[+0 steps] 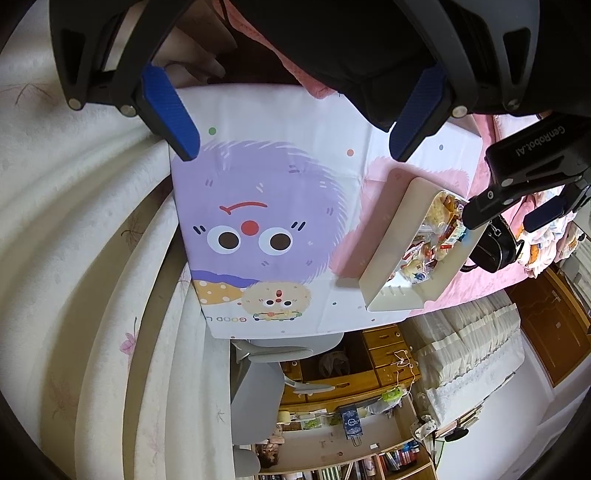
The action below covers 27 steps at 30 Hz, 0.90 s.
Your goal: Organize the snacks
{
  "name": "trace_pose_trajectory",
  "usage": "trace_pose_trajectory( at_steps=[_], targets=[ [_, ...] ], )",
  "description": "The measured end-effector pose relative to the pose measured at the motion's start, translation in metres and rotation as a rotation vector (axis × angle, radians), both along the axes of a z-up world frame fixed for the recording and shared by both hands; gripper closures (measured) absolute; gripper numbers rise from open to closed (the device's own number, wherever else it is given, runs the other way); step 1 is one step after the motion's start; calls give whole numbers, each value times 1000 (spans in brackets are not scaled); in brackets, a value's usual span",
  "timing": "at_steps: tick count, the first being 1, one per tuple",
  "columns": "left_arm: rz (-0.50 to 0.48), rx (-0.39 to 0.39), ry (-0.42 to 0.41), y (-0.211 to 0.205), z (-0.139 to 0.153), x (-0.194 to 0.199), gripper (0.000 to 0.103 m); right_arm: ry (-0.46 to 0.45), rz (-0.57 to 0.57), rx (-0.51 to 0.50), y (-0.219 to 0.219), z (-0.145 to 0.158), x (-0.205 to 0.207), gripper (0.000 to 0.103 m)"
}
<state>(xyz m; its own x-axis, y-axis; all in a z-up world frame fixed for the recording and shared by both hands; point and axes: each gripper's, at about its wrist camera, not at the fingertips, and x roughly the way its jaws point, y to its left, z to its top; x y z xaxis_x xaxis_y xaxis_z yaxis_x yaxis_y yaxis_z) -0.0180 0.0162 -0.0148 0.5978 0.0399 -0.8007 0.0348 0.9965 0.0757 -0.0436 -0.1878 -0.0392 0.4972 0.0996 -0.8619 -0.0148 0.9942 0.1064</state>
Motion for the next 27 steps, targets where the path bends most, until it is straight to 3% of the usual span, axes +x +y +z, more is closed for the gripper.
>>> trace_pose_trajectory(
  at_steps=[27],
  targets=[
    [1, 0, 5, 0, -2, -1, 1, 6, 0, 2, -2, -1, 1, 1]
  ],
)
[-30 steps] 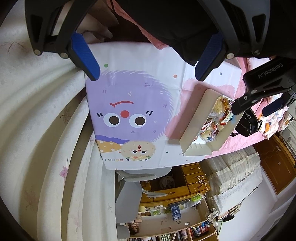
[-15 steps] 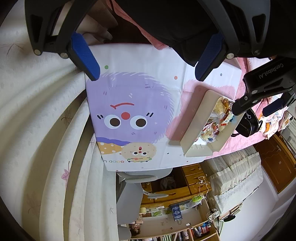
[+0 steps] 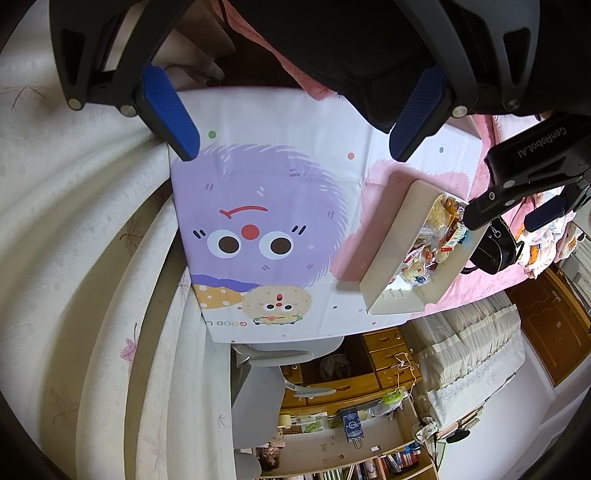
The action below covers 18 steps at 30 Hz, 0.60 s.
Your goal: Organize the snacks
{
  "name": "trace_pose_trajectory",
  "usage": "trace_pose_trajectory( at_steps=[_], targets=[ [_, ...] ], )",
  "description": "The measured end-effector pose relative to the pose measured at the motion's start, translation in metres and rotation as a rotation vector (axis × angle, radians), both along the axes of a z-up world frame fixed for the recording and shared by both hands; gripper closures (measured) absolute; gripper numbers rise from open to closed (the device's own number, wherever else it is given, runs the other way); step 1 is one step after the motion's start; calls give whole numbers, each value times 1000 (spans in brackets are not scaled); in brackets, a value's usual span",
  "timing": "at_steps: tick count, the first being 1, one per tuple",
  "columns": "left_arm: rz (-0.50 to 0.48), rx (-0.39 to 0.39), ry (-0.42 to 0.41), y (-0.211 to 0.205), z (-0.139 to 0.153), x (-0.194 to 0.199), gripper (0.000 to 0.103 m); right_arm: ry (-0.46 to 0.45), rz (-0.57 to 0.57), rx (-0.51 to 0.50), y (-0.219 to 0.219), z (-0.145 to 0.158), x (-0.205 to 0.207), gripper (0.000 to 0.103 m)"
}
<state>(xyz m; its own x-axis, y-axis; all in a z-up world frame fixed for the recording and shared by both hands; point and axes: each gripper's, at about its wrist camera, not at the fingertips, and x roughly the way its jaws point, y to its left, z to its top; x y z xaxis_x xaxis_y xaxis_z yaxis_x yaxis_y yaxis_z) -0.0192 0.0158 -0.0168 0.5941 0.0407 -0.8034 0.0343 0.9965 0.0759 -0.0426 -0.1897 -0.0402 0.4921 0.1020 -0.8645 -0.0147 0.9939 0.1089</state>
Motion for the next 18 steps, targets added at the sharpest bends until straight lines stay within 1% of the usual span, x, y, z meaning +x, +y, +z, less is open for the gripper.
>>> trace_pose_trajectory(
  at_steps=[12, 18],
  targets=[
    [-3, 3, 3, -2, -3, -1, 1, 2, -2, 0, -1, 0, 0, 1],
    [2, 5, 3, -2, -5, -1, 1, 8, -10, 5, -4, -8, -3, 1]
  ],
)
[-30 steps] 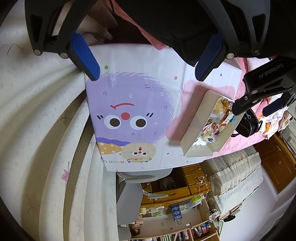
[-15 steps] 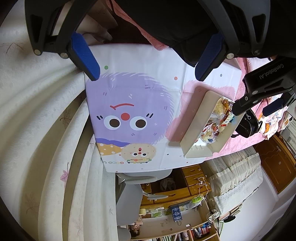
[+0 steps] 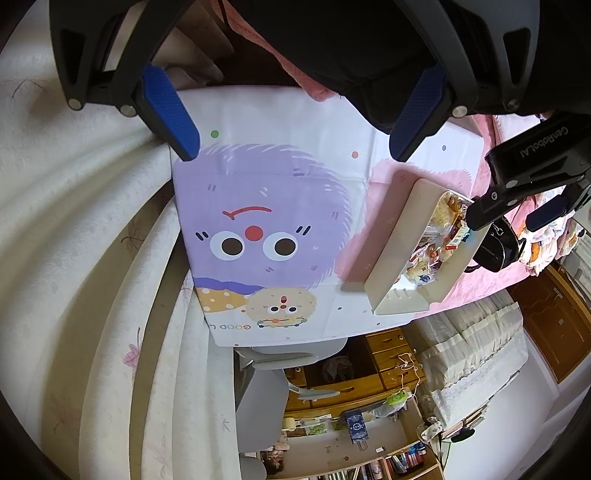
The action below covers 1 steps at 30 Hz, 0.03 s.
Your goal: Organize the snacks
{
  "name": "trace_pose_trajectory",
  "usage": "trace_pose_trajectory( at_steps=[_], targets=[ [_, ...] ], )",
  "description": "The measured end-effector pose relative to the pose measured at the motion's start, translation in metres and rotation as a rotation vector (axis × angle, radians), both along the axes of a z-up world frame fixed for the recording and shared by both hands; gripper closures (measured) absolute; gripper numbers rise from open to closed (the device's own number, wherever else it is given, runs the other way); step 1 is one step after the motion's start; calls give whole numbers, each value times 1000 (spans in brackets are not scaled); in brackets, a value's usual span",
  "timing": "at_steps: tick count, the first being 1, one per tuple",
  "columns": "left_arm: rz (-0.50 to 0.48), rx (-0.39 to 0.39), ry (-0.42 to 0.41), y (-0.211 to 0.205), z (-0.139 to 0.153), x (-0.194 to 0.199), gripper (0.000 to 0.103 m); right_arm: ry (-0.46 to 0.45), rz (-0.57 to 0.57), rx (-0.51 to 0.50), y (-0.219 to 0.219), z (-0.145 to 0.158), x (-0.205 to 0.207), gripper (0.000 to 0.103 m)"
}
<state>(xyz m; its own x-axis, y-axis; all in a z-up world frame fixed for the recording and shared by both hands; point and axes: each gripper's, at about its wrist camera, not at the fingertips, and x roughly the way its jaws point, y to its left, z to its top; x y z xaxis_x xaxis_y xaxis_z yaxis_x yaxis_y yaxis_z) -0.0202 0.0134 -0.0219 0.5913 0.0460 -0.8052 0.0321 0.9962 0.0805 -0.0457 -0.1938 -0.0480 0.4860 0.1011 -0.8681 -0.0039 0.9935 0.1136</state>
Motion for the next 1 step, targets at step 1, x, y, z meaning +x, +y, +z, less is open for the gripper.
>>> trace_pose_trajectory(
  at_steps=[1],
  targets=[
    [2, 1, 1, 0, 0, 1, 1, 1, -1, 1, -1, -1, 1, 1]
  ],
)
